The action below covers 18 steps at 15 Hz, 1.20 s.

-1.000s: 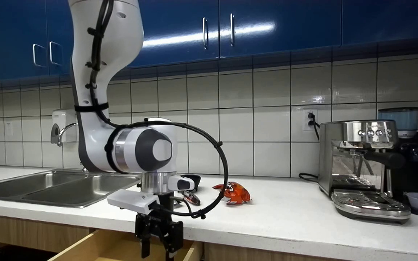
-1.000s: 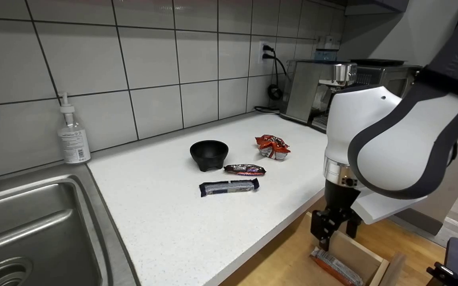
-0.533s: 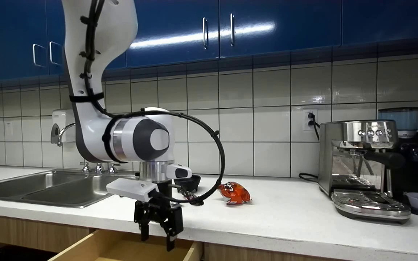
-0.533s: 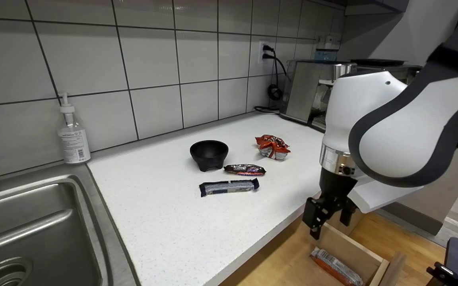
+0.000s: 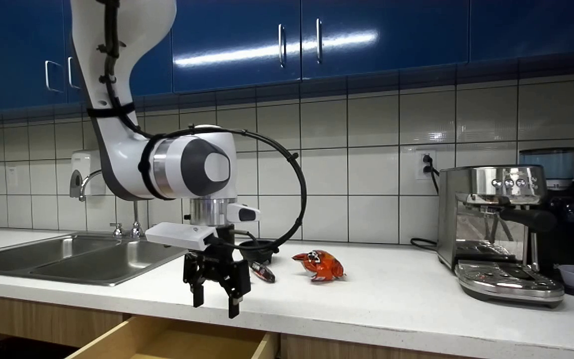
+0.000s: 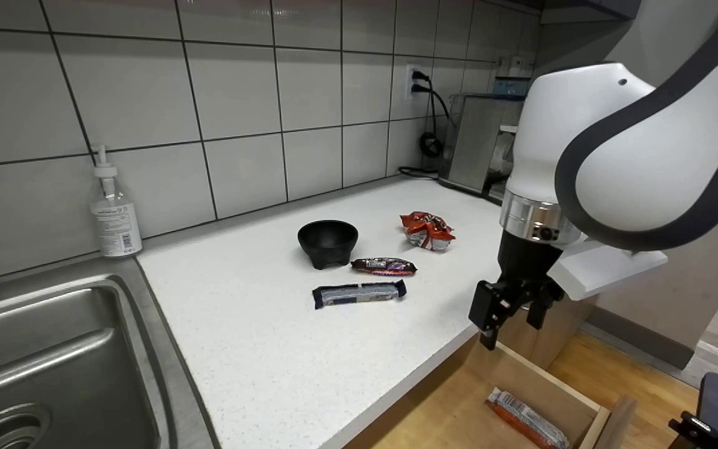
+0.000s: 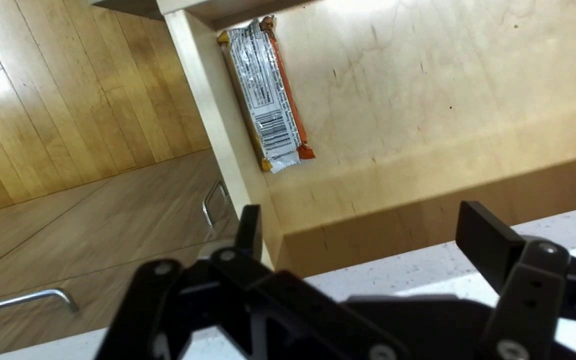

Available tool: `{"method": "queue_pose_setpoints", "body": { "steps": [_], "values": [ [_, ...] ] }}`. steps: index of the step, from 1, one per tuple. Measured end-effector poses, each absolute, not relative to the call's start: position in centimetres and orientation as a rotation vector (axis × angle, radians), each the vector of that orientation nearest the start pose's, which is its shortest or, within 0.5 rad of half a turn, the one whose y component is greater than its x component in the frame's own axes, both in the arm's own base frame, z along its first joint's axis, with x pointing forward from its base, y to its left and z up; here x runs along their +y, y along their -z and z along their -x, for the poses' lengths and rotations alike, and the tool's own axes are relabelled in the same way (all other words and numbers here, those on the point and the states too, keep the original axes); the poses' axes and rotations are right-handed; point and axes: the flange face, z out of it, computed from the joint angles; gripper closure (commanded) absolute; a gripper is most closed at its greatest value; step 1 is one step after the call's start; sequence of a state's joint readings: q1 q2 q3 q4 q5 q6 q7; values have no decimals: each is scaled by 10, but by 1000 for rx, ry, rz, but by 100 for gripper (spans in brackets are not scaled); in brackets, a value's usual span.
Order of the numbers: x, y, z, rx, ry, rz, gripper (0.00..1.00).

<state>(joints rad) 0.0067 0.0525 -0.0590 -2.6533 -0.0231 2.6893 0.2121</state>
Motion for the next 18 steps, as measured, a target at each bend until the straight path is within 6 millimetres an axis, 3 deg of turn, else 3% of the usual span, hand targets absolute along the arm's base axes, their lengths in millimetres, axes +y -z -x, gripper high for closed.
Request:
{"method": "queue_pose_setpoints", "body": {
  "steps": [6, 13, 18],
  "values": [
    [-22, -244, -441, 283, -18, 3156, 0],
    [-39, -277, -482, -79, -11, 3184, 0],
    [-45, -278, -510, -318, -26, 3188, 0]
  ]
}}
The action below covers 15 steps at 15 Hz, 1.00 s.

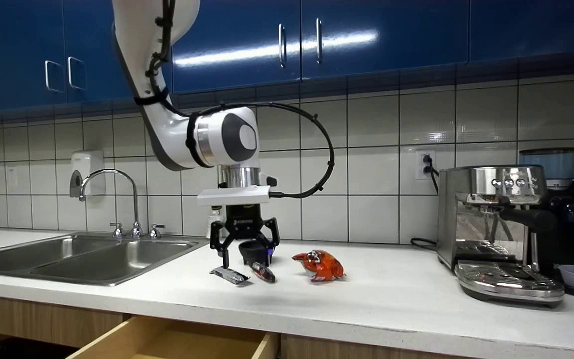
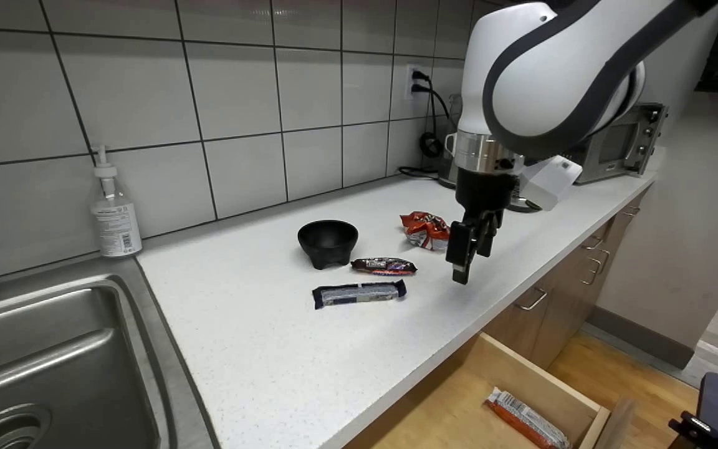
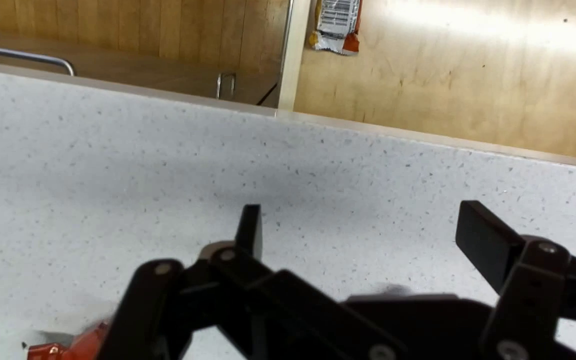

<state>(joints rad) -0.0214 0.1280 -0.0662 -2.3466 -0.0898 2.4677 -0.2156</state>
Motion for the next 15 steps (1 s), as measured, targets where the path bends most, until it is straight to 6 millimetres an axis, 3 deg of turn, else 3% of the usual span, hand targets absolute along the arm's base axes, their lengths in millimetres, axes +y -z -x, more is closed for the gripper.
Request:
{"method": "queue_pose_setpoints", "body": {
  "steps": [15],
  "values": [
    [-53, -261, -612, -830, -40, 3187, 0]
  ]
}}
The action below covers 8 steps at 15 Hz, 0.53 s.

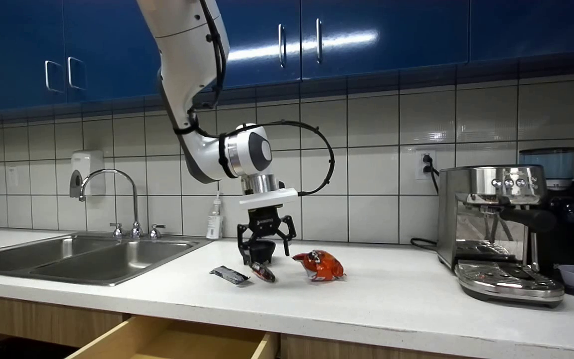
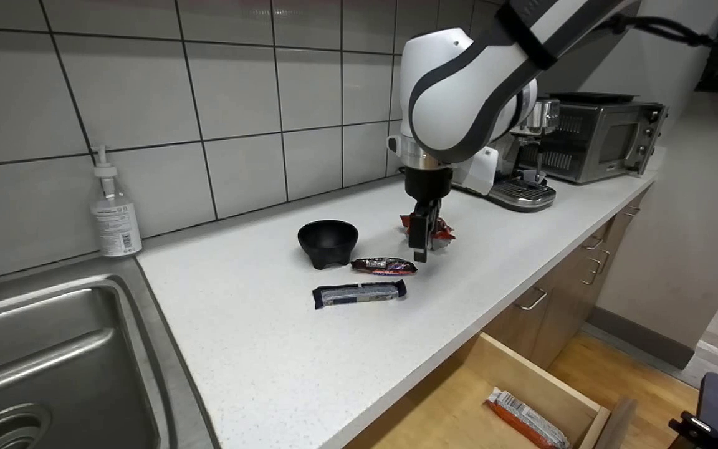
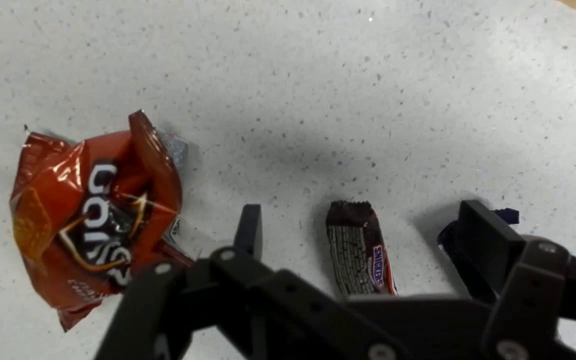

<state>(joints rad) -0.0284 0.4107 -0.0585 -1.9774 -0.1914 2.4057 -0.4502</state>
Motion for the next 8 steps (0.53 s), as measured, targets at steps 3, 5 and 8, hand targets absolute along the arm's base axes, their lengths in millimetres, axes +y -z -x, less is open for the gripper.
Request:
{"method": "queue_pose_setpoints", "body": {
  "steps": [3, 5, 8],
  "values": [
    [-49, -254, -629, -937, -64, 3165, 0],
    [-44, -248, -638, -998, -80, 3146, 0],
    [-36, -236, -650, -1065, -107, 3124, 0]
  ]
}}
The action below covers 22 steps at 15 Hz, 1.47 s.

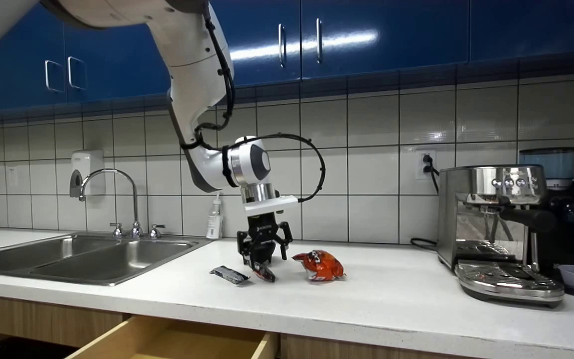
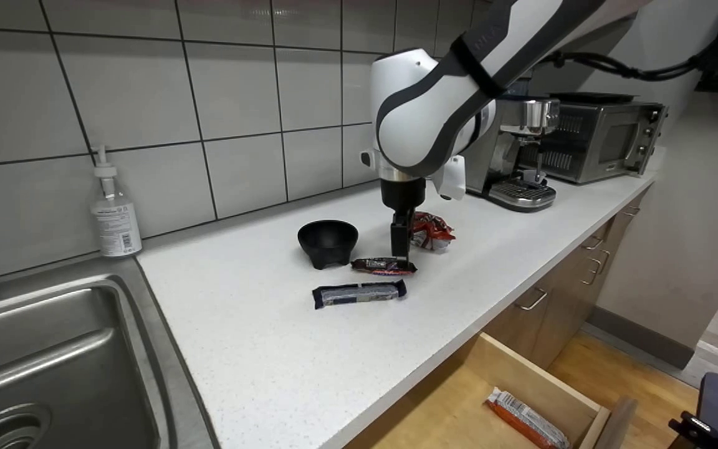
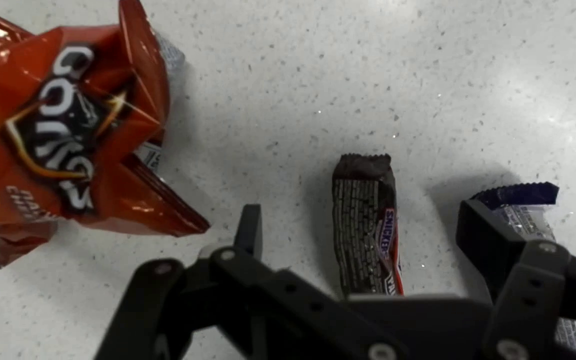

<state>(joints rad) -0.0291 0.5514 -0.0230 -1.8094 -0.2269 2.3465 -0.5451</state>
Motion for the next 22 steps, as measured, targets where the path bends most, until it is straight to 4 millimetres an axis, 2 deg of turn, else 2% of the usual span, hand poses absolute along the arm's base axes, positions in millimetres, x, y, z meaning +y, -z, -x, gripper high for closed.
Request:
{"method": "queue_pose_setpoints", "body": {
  "steps": [5, 9, 10, 11, 19, 21, 22],
  "values": [
    [-28, -218, -670, -1123, -144, 3099, 0],
    [-26, -212, -683, -1135, -157, 3094, 0],
    [-26, -211, -686, -1135, -160, 3093, 10],
    [-25, -210, -688, -1136, -163, 3092, 26],
    [-22, -210, -701, -1137, -163, 3093, 89],
    [-22, -211, -702, -1136, -166, 3093, 100],
    [-22, -211, -702, -1136, -167, 3093, 100]
  ]
}}
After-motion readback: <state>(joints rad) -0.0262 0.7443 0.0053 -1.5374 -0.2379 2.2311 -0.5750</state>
